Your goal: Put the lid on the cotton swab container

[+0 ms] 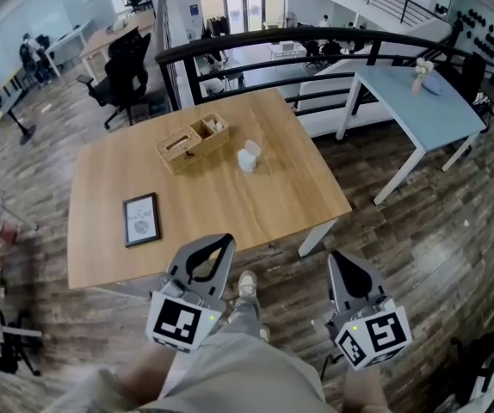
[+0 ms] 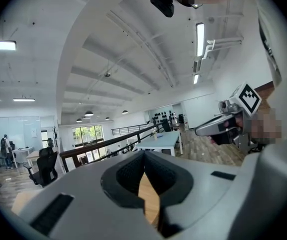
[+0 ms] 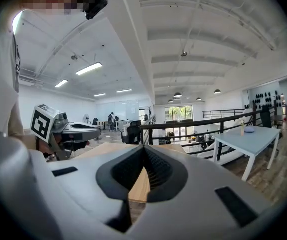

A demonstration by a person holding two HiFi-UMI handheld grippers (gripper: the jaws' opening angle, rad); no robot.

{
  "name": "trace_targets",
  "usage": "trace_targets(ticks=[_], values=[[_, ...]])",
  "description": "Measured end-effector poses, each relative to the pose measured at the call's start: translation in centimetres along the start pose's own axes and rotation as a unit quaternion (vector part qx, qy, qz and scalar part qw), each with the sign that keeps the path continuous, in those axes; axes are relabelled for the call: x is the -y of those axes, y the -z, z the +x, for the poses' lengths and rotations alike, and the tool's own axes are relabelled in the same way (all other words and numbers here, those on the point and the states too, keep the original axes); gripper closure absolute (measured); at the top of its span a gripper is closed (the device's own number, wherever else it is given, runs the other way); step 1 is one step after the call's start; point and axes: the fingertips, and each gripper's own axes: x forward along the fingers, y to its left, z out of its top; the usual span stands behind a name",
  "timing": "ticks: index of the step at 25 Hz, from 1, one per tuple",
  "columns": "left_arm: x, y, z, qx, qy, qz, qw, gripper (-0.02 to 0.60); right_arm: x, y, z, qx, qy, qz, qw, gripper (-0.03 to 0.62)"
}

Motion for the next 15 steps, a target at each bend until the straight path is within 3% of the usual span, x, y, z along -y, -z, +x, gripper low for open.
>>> trace_targets(ticks=[15], values=[[-15.0, 3.6, 13.9, -0.025, -0.029, -0.029, 0.9988, 0.56, 6.1, -2.1, 20.8, -0.041, -0.04, -0.008, 0.998, 0.568]])
